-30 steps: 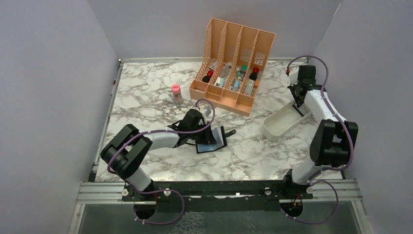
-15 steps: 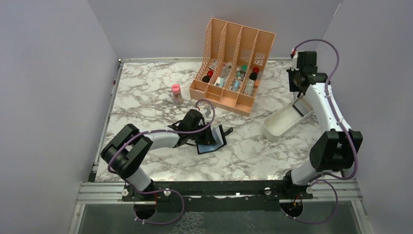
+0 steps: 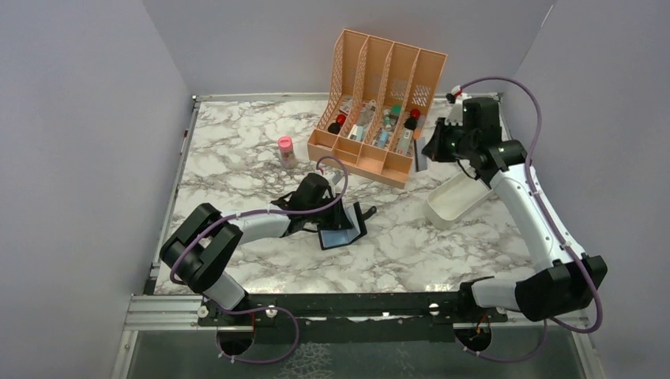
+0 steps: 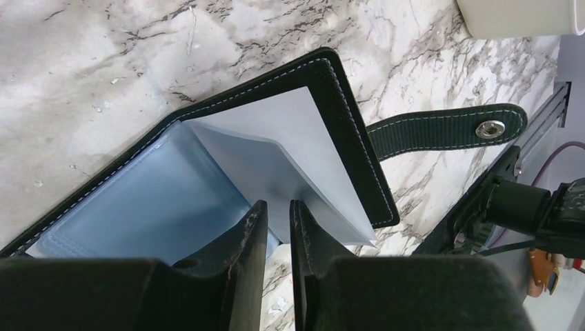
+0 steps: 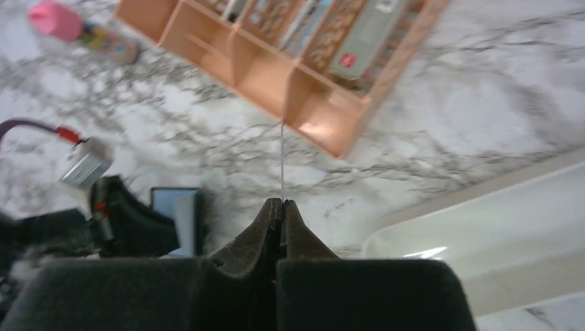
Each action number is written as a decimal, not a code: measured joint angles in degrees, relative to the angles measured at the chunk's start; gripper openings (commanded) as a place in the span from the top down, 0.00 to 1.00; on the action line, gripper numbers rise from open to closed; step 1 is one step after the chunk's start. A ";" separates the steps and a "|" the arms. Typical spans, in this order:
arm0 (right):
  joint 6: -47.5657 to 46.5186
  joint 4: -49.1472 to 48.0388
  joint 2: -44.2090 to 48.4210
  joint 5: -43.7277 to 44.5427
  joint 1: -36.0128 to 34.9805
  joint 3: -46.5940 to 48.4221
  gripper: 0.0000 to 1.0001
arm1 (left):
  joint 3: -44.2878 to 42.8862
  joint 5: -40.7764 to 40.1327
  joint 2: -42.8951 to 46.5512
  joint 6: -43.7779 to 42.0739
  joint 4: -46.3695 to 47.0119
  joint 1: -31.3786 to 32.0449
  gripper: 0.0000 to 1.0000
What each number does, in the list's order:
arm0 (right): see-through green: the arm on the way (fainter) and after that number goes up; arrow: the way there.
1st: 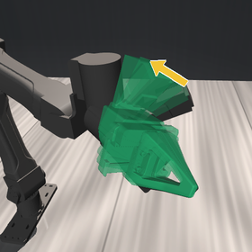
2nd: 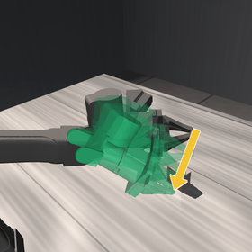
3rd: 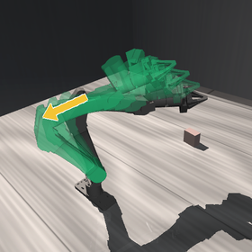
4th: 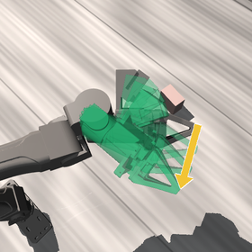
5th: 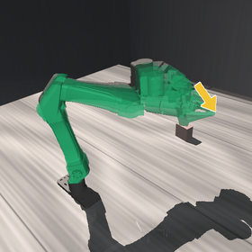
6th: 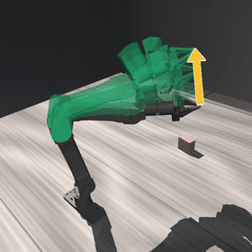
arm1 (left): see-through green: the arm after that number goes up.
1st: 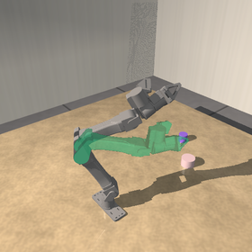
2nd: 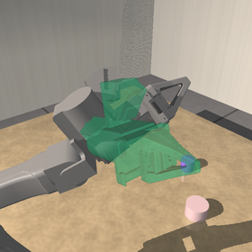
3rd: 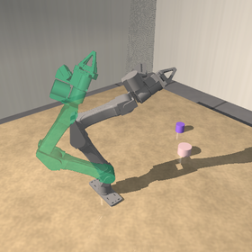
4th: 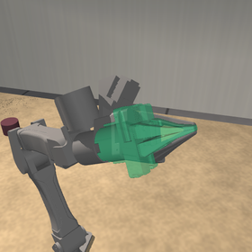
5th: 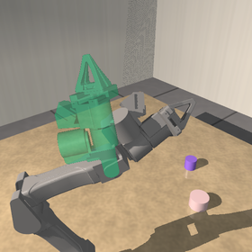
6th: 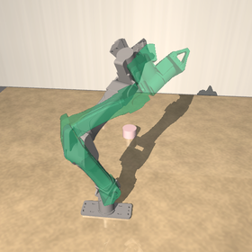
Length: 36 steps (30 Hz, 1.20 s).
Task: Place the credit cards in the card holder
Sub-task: Insert the credit card into the card holder.
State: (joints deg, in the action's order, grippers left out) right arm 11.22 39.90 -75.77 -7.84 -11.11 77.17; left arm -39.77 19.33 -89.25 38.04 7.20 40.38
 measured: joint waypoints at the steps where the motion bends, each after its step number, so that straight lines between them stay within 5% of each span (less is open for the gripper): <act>1: 1.20 -0.70 0.92 -1.60 -1.29 -1.03 0.99 | 0.00 -0.22 0.00 0.09 -0.02 0.00 0.78; 15: 14.16 -12.57 9.22 -17.07 -16.65 -21.86 0.99 | -4.68 -3.08 0.00 0.96 -1.11 0.00 0.78; 27: 18.75 -21.97 5.11 -18.27 -27.12 -31.08 0.99 | -8.55 -4.81 -4.24 1.90 -1.79 0.00 0.78; 36: 18.75 -25.59 -2.67 -14.99 -28.55 -32.81 0.99 | -11.19 -5.84 -5.55 1.53 -5.62 0.00 0.76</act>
State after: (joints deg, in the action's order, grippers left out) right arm 29.98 14.31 -78.43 -22.83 -39.66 44.36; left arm -50.96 13.50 -94.80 39.57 1.58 40.38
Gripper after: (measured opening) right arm 0.016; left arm 0.225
